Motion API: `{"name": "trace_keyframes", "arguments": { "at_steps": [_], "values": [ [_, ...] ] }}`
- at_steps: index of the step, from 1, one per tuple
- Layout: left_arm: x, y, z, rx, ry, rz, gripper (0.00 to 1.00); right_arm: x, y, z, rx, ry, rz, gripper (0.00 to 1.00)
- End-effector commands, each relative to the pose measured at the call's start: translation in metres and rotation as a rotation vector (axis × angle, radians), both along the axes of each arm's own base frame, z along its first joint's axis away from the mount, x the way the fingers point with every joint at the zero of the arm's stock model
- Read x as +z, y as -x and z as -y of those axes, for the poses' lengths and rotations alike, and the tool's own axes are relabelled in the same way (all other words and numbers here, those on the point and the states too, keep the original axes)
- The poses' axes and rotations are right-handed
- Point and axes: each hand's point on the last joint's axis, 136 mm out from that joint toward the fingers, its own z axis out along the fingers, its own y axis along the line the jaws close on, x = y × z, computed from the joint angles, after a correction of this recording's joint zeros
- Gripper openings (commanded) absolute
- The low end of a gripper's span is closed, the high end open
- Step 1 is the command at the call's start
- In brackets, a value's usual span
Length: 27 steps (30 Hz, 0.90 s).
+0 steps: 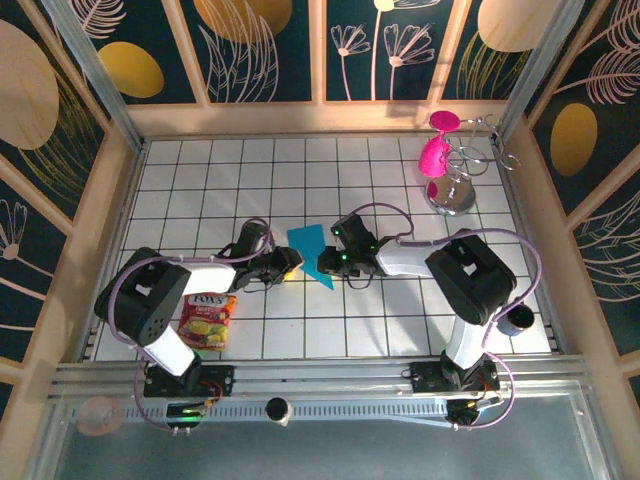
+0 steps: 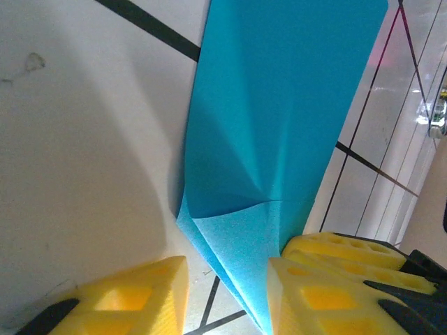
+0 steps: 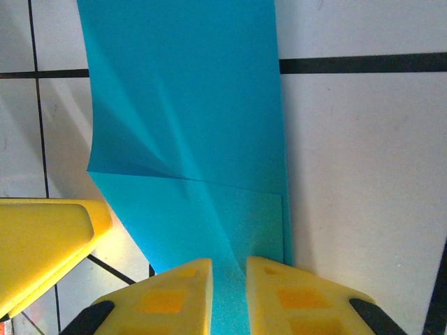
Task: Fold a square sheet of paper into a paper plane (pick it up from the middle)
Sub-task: Fourth fold the wing at the center of the table.
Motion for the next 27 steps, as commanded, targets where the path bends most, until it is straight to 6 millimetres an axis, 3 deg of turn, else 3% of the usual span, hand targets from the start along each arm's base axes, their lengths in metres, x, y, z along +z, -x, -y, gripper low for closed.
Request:
{"name": "trace_keyframes", "arguments": {
  "at_steps": [1,10,19,27],
  "values": [
    [0.01,-0.011,0.009,-0.001,0.024,0.029,0.32,-0.014,0.002,0.007,-0.02,0.023,-0.035,0.19],
    [0.007,-0.017,0.01,0.003,0.009,0.019,0.32,-0.016,0.003,0.009,-0.021,0.026,-0.036,0.18],
    [-0.002,-0.016,-0.003,0.063,-0.05,-0.004,0.39,-0.018,0.003,0.012,-0.026,0.032,-0.04,0.18],
    [0.003,-0.021,-0.015,0.105,-0.108,0.021,0.43,-0.021,0.004,0.013,-0.028,0.033,-0.046,0.18]
  ]
}}
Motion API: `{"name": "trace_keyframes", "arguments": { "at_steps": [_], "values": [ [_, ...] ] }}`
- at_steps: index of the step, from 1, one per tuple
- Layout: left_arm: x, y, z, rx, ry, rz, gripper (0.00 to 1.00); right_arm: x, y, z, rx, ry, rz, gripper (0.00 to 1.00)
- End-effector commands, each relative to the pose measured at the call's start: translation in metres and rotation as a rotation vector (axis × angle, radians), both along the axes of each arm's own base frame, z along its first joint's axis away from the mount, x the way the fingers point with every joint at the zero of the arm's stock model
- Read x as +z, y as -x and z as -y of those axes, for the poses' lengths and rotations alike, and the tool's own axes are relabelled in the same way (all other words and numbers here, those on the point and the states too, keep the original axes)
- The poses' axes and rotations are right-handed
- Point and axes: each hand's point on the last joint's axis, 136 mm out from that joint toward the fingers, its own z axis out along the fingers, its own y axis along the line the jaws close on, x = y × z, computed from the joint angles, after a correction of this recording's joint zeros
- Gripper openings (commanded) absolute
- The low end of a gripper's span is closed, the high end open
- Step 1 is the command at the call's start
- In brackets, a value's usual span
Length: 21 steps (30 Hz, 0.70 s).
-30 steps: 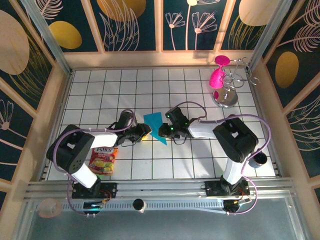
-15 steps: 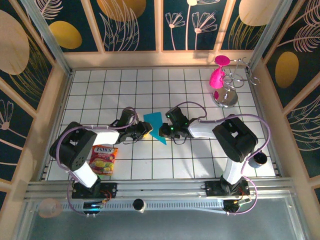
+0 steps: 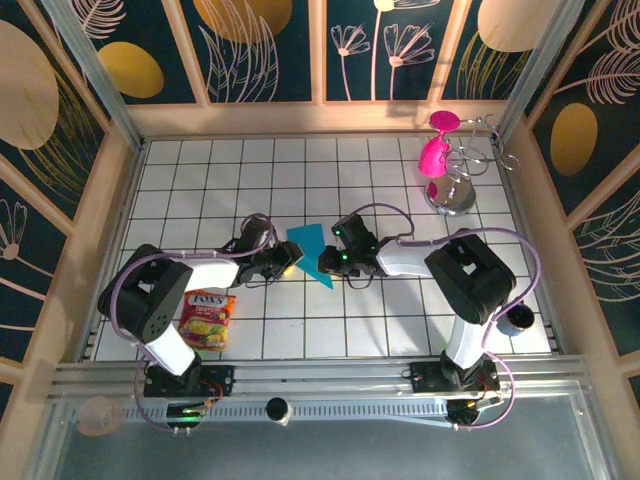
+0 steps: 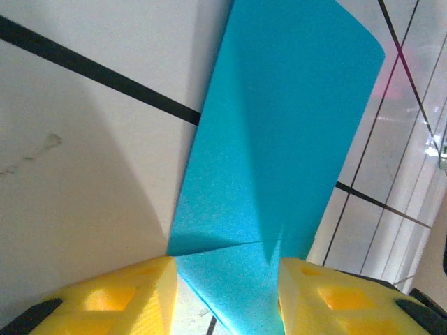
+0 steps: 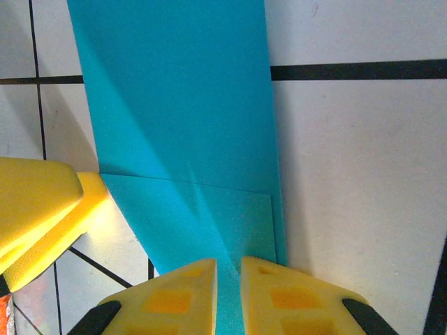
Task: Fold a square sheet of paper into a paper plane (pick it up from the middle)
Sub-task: Fourth fold the wing at the center of the table.
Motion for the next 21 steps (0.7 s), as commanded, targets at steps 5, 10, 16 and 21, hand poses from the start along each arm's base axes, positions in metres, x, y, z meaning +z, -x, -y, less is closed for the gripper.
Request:
{"name": "trace_keyframes", "arguments": {
  "at_steps": [5,10,16,21],
  "values": [
    [0.004,-0.003,-0.007,0.034,-0.036,0.002,0.43,-0.021,0.006,0.013,-0.018,0.045,-0.051,0.18],
    [0.016,-0.007,0.011,-0.027,0.047,0.036,0.32,-0.021,0.006,0.012,-0.016,0.044,-0.051,0.17],
    [0.027,-0.009,0.021,-0.069,0.096,0.066,0.31,-0.021,0.006,0.013,-0.019,0.048,-0.05,0.17],
    [0.027,-0.008,0.022,-0.101,0.097,0.07,0.32,-0.018,0.005,0.012,-0.015,0.038,-0.041,0.17]
  ]
}}
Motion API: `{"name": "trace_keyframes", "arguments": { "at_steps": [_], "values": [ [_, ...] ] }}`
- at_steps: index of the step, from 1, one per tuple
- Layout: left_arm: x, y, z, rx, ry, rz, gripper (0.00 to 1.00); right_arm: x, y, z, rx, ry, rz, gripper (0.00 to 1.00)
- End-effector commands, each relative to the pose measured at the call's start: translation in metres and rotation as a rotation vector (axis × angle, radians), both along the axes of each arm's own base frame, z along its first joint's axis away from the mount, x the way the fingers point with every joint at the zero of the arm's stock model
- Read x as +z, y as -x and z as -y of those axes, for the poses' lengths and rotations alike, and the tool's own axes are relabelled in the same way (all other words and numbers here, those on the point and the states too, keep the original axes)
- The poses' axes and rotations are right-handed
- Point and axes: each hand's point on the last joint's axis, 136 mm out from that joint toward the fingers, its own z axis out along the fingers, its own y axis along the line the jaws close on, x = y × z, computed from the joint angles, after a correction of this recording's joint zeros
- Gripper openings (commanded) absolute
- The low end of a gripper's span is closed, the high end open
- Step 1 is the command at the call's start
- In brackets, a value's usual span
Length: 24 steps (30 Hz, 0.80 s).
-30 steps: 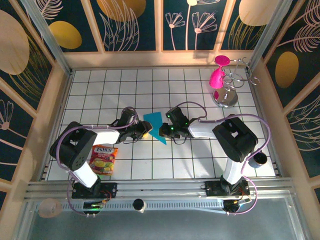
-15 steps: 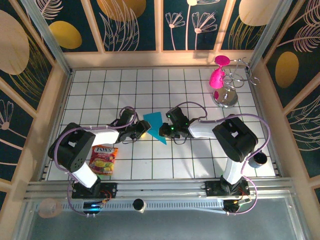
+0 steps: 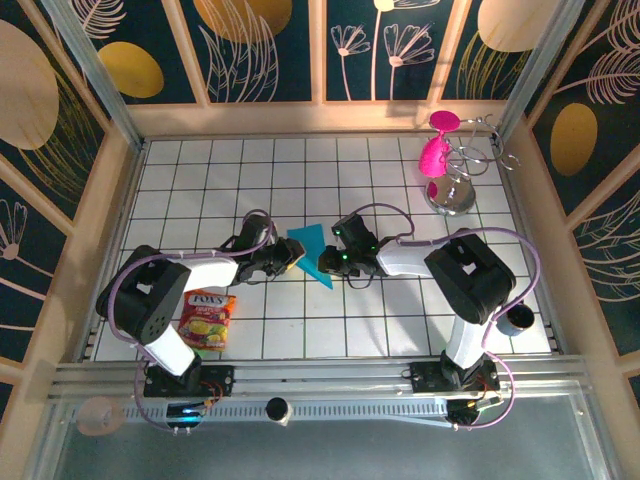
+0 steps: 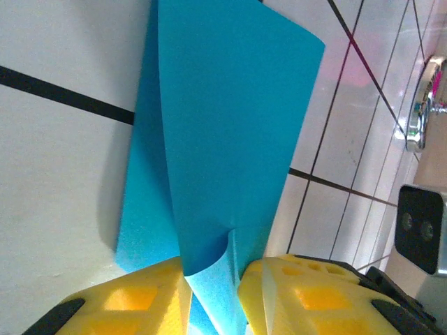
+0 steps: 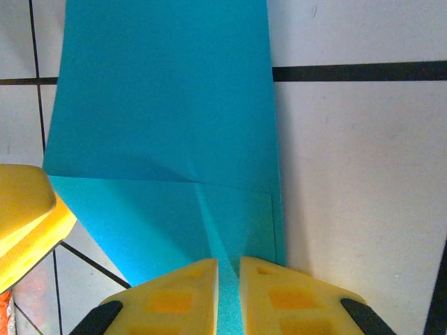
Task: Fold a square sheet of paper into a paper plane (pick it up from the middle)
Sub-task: Fourth fold the wing at the center of the table.
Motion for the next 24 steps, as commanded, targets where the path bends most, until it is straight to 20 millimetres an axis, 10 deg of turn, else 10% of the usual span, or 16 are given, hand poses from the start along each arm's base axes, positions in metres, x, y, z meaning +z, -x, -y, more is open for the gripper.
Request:
{"name": "trace_keyframes", "arguments": {
  "at_steps": [1,24],
  "values": [
    [0.008,-0.005,0.006,-0.042,0.029,0.032,0.32,-0.016,0.004,0.012,-0.016,0.037,-0.038,0.17],
    [-0.012,-0.006,-0.002,-0.04,0.114,-0.032,0.19,-0.004,0.001,0.009,0.013,-0.008,0.008,0.19]
  ]
}}
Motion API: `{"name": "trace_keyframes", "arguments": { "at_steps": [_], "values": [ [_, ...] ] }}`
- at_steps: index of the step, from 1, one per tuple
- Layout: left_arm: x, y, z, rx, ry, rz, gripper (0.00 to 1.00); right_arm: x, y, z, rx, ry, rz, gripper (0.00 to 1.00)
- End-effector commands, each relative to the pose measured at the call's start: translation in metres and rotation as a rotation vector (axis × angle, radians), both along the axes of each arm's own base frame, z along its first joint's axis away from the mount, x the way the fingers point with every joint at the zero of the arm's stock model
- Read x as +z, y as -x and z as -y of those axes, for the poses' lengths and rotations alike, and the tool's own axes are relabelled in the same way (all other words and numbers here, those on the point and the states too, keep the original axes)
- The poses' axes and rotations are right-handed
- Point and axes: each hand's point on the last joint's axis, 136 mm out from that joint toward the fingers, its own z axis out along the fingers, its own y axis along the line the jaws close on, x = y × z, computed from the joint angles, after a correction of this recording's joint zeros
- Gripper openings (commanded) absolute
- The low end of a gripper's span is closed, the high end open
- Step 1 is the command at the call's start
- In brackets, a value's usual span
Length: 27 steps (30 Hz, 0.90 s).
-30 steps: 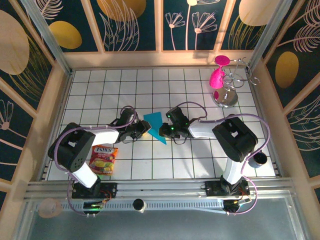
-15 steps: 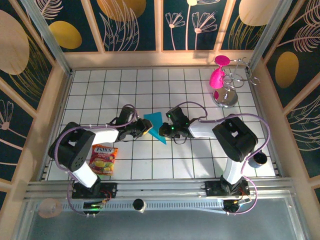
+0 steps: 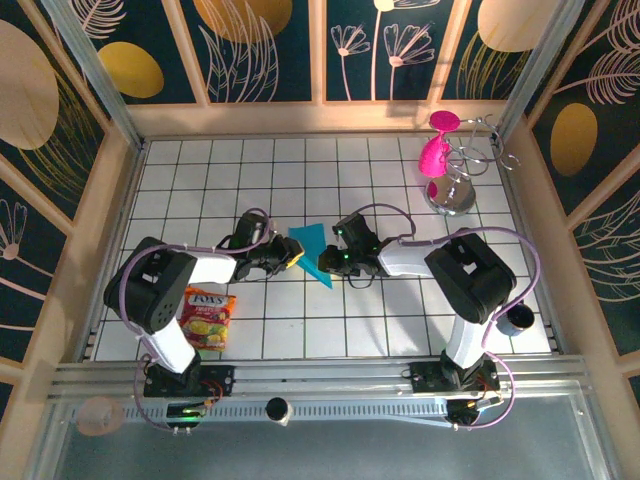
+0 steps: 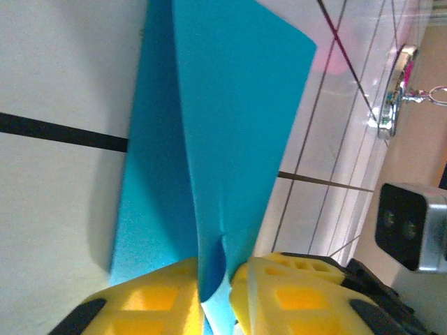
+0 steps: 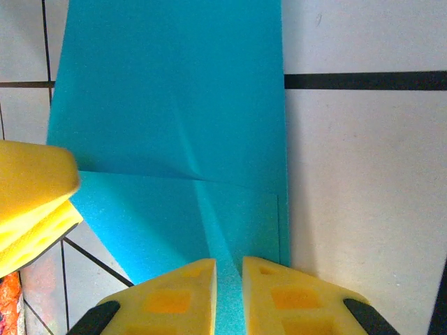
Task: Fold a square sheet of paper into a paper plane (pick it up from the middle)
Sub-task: Fourth fold the wing at the center of the table.
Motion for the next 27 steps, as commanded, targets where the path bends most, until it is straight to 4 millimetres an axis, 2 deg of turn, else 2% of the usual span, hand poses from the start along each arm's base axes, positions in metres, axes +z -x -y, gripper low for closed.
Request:
{"name": "trace_keyframes", "arguments": {
  "at_steps": [1,5,10,11,12,16,18,23,27],
  "values": [
    [-0.005,0.001,-0.001,-0.007,0.011,-0.013,0.16,-0.004,0.002,0.009,0.01,0.021,0.01,0.19],
    [-0.005,-0.001,-0.003,-0.005,-0.01,-0.009,0.04,0.013,-0.004,0.005,0.036,0.001,0.083,0.23],
    [0.002,-0.006,-0.007,0.023,-0.029,0.001,0.0,0.056,-0.017,0.0,0.072,0.01,0.286,0.33],
    [0.013,-0.009,-0.008,0.034,-0.025,0.025,0.0,0.064,-0.018,-0.001,0.088,0.017,0.341,0.35],
    [0.017,-0.011,-0.009,0.049,-0.031,0.031,0.0,0.068,-0.018,-0.001,0.098,0.034,0.391,0.35],
    [0.029,-0.019,-0.017,0.12,-0.047,0.042,0.01,0.065,-0.013,-0.002,0.152,0.134,0.535,0.35],
    [0.033,-0.022,-0.018,0.144,-0.045,0.042,0.01,0.062,-0.01,-0.009,0.185,0.169,0.566,0.34],
    [0.034,-0.026,-0.02,0.172,-0.063,0.035,0.01,0.048,-0.002,-0.025,0.228,0.27,0.625,0.32],
    [0.033,-0.026,-0.019,0.171,-0.068,0.025,0.01,0.033,-0.004,-0.025,0.219,0.334,0.629,0.31]
  ]
}}
